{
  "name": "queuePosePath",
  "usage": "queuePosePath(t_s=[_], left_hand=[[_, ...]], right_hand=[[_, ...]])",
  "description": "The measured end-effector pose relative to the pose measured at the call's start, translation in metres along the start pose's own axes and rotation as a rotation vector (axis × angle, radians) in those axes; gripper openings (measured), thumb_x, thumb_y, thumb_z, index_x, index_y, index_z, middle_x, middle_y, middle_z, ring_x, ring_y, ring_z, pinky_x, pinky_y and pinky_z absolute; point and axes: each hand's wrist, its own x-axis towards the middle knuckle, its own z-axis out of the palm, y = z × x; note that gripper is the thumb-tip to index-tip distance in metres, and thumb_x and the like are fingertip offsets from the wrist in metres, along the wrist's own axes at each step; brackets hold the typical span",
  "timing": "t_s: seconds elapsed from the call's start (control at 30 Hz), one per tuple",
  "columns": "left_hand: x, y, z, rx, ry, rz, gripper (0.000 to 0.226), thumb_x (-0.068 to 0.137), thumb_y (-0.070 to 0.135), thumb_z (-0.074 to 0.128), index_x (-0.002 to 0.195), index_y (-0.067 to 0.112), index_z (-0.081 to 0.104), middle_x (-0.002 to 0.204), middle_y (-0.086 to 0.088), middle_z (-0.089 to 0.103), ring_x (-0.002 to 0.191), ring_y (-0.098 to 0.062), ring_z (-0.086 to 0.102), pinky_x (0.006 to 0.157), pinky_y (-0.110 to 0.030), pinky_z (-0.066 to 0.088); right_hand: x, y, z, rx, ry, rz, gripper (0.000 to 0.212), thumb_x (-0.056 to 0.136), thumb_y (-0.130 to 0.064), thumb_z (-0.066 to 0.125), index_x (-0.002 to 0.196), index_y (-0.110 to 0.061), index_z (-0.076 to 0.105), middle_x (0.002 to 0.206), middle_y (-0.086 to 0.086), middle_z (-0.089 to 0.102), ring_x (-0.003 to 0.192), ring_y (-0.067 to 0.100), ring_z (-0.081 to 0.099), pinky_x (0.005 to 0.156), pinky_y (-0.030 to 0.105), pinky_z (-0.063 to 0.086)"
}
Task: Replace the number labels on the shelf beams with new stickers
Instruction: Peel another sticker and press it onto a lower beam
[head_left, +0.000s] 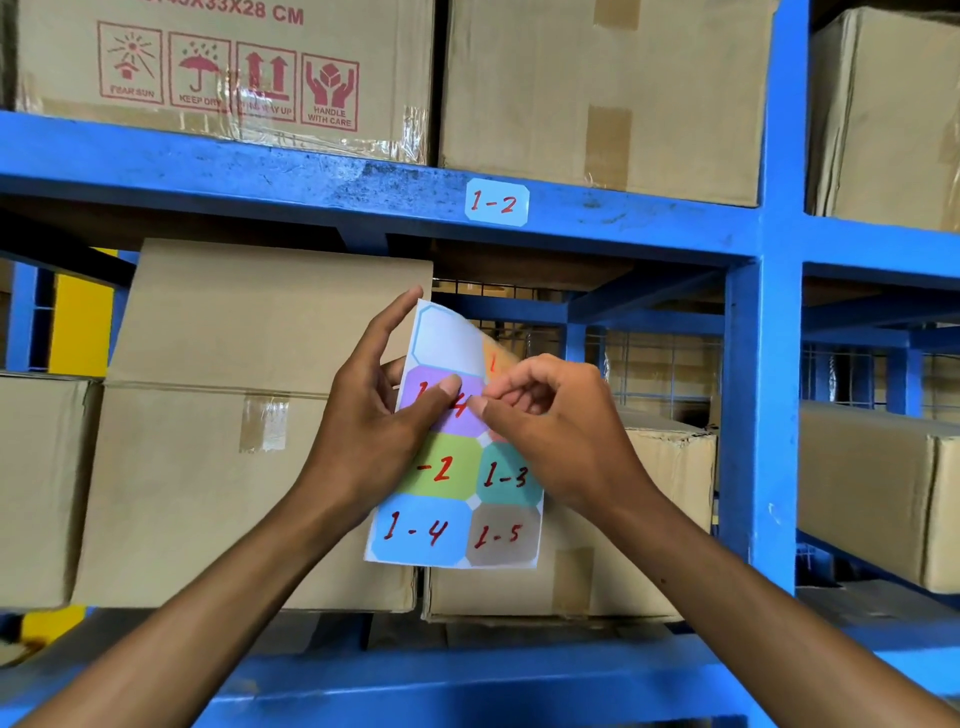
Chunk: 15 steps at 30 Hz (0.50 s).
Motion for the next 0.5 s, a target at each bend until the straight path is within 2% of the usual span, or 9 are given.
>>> queuePosePath(t_s=[0.1, 0.17, 0.2, 0.23, 0.3, 0.33, 0.37, 0.43, 0.5], left_hand=[[-0.001, 0.002, 0.000, 0.013, -0.020, 0.004, 0.065, 0.085, 0.005, 0.063, 0.135, 0.036, 0.037, 0.046, 0.019, 0.061, 0.042, 0.001, 0.060, 0.038, -0.010, 0.043], [-0.002, 0.005, -0.002, 0.023, -0.045, 0.000, 0.064, 0.084, 0.002, 0.063, 0.134, 0.034, 0.038, 0.041, 0.020, 0.057, 0.038, 0.002, 0.057, 0.036, -0.008, 0.041], [-0.003, 0.006, -0.005, 0.023, -0.066, -0.012, 0.064, 0.084, 0.002, 0.063, 0.133, 0.036, 0.039, 0.042, 0.018, 0.058, 0.038, 0.000, 0.058, 0.037, -0.010, 0.043], [-0.003, 0.007, -0.009, 0.015, -0.101, -0.033, 0.065, 0.083, 0.003, 0.065, 0.131, 0.039, 0.041, 0.047, 0.013, 0.063, 0.042, -0.005, 0.061, 0.040, -0.015, 0.048], [-0.002, 0.009, -0.014, -0.003, -0.202, -0.101, 0.067, 0.080, 0.011, 0.070, 0.128, 0.049, 0.043, 0.072, -0.015, 0.072, 0.063, -0.035, 0.069, 0.052, -0.044, 0.059], [-0.001, 0.010, -0.017, -0.014, -0.249, -0.127, 0.068, 0.078, 0.014, 0.072, 0.127, 0.052, 0.043, 0.084, -0.024, 0.071, 0.072, -0.042, 0.069, 0.059, -0.056, 0.058], [0.000, 0.010, -0.019, -0.024, -0.286, -0.140, 0.068, 0.076, 0.016, 0.072, 0.126, 0.053, 0.043, 0.089, -0.023, 0.072, 0.075, -0.042, 0.069, 0.062, -0.059, 0.056], [0.001, 0.011, -0.021, -0.030, -0.323, -0.148, 0.067, 0.075, 0.018, 0.069, 0.126, 0.052, 0.044, 0.089, -0.013, 0.075, 0.075, -0.033, 0.071, 0.063, -0.052, 0.059], [0.002, 0.010, -0.022, 0.002, -0.338, -0.146, 0.066, 0.078, 0.015, 0.068, 0.126, 0.053, 0.043, 0.088, -0.009, 0.075, 0.073, -0.031, 0.072, 0.062, -0.047, 0.060]], right_hand=[[-0.002, -0.003, -0.001, -0.021, -0.024, -0.028, 0.009, 0.081, -0.015, 0.071, 0.079, -0.007, 0.067, 0.072, -0.003, 0.062, 0.059, 0.002, 0.057, 0.056, 0.016, 0.048], [0.001, -0.005, -0.009, -0.048, 0.043, -0.088, 0.009, 0.079, -0.013, 0.071, 0.087, -0.010, 0.067, 0.082, -0.001, 0.060, 0.072, 0.007, 0.057, 0.066, 0.024, 0.049], [0.005, -0.006, -0.014, -0.095, 0.056, -0.102, 0.019, 0.079, -0.015, 0.071, 0.096, -0.013, 0.066, 0.092, -0.002, 0.059, 0.084, 0.010, 0.057, 0.075, 0.027, 0.049], [0.009, -0.007, -0.021, -0.150, 0.019, -0.086, 0.032, 0.079, -0.018, 0.070, 0.109, -0.018, 0.062, 0.102, -0.005, 0.057, 0.097, 0.011, 0.056, 0.084, 0.030, 0.049], [0.015, -0.011, -0.034, -0.185, -0.181, 0.017, 0.053, 0.080, -0.023, 0.070, 0.129, -0.026, 0.049, 0.115, -0.011, 0.058, 0.107, 0.010, 0.058, 0.091, 0.034, 0.051], [0.018, -0.013, -0.039, -0.152, -0.287, 0.068, 0.056, 0.080, -0.021, 0.071, 0.131, -0.026, 0.047, 0.116, -0.008, 0.063, 0.102, 0.011, 0.064, 0.089, 0.035, 0.054], [0.020, -0.015, -0.042, -0.096, -0.368, 0.107, 0.054, 0.079, -0.017, 0.072, 0.128, -0.023, 0.050, 0.112, -0.001, 0.069, 0.095, 0.015, 0.069, 0.084, 0.037, 0.057], [0.022, -0.016, -0.046, -0.004, -0.446, 0.154, 0.044, 0.077, -0.006, 0.073, 0.116, -0.019, 0.058, 0.097, 0.010, 0.075, 0.084, 0.024, 0.073, 0.076, 0.042, 0.058], [0.023, -0.016, -0.048, 0.004, -0.481, 0.185, 0.044, 0.074, -0.002, 0.074, 0.112, -0.019, 0.059, 0.090, 0.010, 0.076, 0.079, 0.026, 0.074, 0.073, 0.045, 0.060]])
